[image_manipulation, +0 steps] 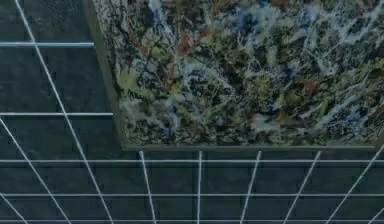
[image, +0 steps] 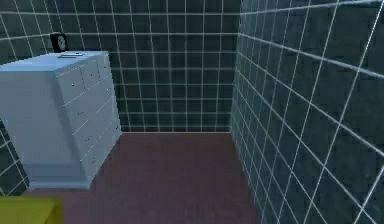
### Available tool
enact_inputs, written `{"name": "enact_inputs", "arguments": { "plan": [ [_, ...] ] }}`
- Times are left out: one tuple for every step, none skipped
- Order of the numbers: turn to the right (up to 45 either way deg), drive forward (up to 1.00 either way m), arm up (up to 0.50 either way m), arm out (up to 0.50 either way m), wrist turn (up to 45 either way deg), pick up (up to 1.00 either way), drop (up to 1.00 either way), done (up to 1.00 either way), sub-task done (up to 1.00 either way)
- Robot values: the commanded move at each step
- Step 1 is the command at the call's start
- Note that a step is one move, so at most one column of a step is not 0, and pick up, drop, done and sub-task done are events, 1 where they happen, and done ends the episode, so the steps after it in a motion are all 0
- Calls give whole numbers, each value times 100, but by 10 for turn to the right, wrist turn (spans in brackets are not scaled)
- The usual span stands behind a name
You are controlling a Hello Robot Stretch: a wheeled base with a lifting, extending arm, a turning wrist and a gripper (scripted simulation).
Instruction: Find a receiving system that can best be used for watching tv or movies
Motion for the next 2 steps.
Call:
{"name": "enact_inputs", "arguments": {
  "plan": [
    [-450, 0, 0, 0, 0, 0, 0, 0, 0],
    [-450, 0, 0, 0, 0, 0, 0, 0, 0]
  ]
}}
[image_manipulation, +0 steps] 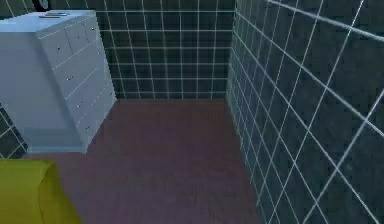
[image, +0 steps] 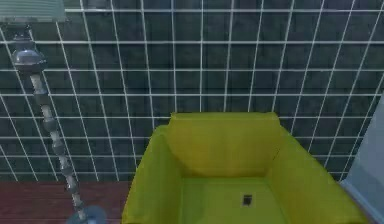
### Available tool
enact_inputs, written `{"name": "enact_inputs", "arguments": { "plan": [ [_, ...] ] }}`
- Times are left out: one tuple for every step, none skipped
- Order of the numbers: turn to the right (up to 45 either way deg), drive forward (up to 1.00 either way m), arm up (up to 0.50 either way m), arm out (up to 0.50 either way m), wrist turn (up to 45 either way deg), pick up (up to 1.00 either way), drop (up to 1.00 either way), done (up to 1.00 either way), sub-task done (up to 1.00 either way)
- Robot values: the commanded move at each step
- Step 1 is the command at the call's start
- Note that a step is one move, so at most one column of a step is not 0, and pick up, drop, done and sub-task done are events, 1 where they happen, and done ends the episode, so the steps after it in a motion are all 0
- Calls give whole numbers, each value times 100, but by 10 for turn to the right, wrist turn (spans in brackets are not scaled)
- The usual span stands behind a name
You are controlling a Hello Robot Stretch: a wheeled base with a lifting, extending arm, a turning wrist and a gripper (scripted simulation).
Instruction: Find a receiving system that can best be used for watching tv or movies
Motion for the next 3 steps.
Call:
{"name": "enact_inputs", "arguments": {
  "plan": [
    [-450, 0, 0, 0, 0, 0, 0, 0, 0],
    [-450, 0, 0, 0, 0, 0, 0, 0, 0],
    [0, 80, 0, 0, 0, 0, 0, 0, 0]
  ]
}}
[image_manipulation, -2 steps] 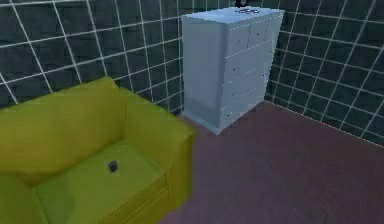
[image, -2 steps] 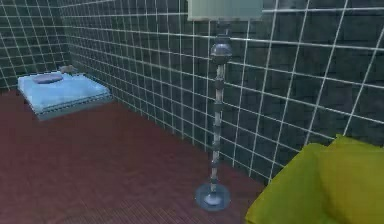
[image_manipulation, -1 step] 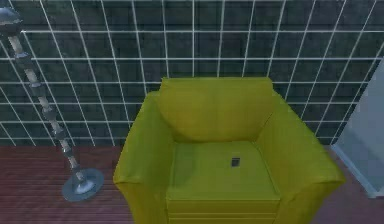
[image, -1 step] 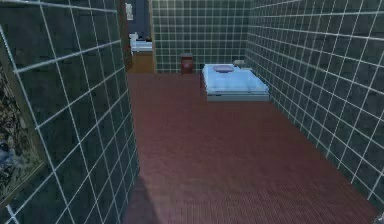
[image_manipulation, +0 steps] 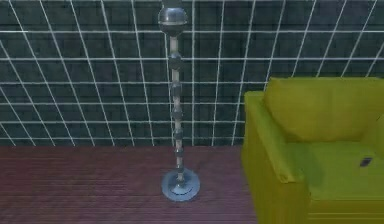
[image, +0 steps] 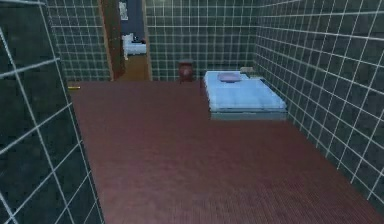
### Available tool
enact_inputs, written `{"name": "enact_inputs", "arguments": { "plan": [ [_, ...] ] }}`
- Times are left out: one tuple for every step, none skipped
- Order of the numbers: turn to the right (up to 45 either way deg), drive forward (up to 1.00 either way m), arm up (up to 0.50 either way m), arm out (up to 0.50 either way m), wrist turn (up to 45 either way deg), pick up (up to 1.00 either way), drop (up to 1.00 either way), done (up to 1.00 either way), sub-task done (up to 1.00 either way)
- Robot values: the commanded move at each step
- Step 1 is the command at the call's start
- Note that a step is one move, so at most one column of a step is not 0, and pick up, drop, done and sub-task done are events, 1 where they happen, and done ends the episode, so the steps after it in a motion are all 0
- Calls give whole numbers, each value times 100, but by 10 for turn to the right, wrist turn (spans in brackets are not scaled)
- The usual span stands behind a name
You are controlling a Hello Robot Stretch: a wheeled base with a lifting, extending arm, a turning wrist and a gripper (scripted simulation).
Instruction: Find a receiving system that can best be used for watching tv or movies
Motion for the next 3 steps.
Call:
{"name": "enact_inputs", "arguments": {
  "plan": [
    [-60, 0, 0, 0, 0, 0, 0, 0, 0],
    [0, 100, 0, 0, 0, 0, 0, 0, 0],
    [-120, 0, 0, 0, 0, 0, 0, 0, 0]
  ]
}}
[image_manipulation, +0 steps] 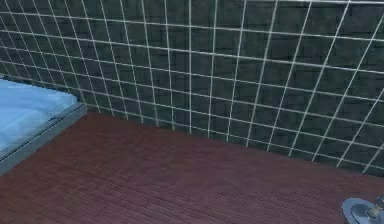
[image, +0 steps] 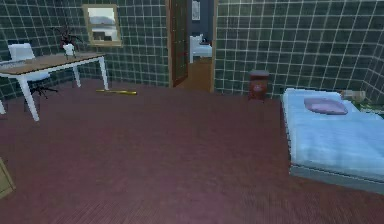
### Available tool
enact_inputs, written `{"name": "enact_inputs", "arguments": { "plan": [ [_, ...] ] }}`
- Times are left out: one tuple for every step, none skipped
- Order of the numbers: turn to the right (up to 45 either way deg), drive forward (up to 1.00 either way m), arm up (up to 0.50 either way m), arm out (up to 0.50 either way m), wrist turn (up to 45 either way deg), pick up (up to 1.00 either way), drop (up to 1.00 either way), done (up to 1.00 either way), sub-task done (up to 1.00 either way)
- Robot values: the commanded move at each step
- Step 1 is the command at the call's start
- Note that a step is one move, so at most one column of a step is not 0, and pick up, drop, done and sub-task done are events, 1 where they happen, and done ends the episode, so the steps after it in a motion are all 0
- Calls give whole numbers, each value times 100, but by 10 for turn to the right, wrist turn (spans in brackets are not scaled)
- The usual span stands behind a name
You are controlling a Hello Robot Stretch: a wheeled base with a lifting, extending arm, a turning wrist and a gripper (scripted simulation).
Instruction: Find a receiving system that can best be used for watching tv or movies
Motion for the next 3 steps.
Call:
{"name": "enact_inputs", "arguments": {
  "plan": [
    [0, 10, 0, 0, 0, 0, 0, 0, 0],
    [0, 100, 0, 0, 0, 0, 0, 0, 0],
    [0, 100, 0, 0, 0, 0, 0, 0, 0]
  ]
}}
